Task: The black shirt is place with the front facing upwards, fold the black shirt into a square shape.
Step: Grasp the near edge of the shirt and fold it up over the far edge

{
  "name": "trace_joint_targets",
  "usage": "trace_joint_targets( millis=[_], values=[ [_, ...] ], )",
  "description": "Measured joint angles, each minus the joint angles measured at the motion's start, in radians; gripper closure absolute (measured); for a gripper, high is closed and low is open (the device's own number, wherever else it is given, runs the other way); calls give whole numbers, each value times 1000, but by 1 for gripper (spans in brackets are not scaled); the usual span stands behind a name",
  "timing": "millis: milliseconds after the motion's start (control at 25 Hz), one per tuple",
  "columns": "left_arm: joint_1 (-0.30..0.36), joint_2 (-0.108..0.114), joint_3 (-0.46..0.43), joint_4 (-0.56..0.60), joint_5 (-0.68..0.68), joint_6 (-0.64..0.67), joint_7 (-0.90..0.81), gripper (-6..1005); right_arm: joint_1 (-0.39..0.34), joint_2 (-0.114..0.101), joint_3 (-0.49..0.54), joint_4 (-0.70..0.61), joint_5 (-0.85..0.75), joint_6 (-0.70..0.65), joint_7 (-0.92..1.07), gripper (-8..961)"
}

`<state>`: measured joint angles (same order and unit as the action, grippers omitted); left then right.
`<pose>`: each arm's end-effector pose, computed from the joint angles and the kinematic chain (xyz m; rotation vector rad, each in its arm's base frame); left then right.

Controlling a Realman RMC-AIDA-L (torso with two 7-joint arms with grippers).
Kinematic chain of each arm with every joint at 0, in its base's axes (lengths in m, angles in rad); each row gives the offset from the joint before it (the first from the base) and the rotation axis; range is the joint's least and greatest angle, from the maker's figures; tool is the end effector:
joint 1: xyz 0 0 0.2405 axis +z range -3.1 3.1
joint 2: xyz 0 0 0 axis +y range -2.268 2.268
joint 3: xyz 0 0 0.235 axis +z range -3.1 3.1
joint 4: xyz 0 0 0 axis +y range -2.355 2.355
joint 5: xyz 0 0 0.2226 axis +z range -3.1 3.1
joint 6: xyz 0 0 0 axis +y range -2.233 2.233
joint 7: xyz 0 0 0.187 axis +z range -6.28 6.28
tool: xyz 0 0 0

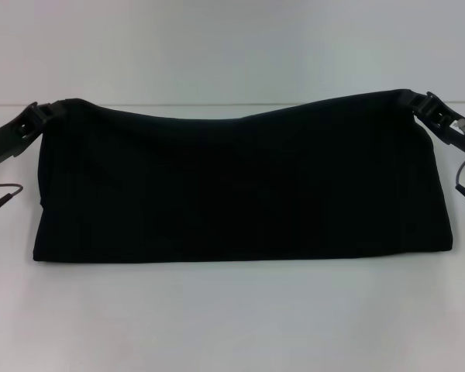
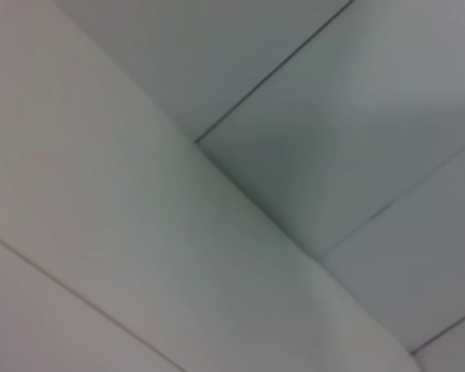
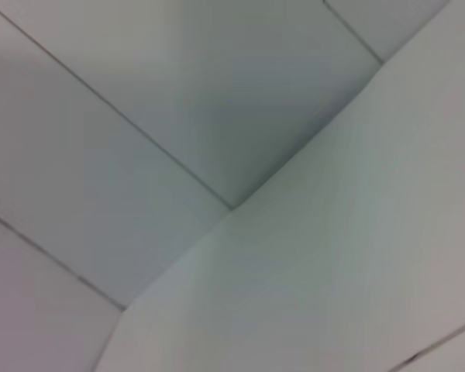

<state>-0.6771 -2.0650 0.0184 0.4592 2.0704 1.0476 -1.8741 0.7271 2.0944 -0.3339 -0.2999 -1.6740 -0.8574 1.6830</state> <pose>-0.3144 0.4368 0.0381 -1.6067 -1.5221 -1.0510 0.2744 0.4606 -0.0119 -1.6452 1.4753 1.0574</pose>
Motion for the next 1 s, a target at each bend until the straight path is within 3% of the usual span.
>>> trace_joint_targets(
  millis=[640,1000],
  values=[
    [-49,-47,-2,-77,-116,-206,228,971,90,6,7,105,168,209,-320,801],
    [-66,-50,-2,-109,-204,-238,322,966,120,6,1,124,261,248,-437,790]
  ],
)
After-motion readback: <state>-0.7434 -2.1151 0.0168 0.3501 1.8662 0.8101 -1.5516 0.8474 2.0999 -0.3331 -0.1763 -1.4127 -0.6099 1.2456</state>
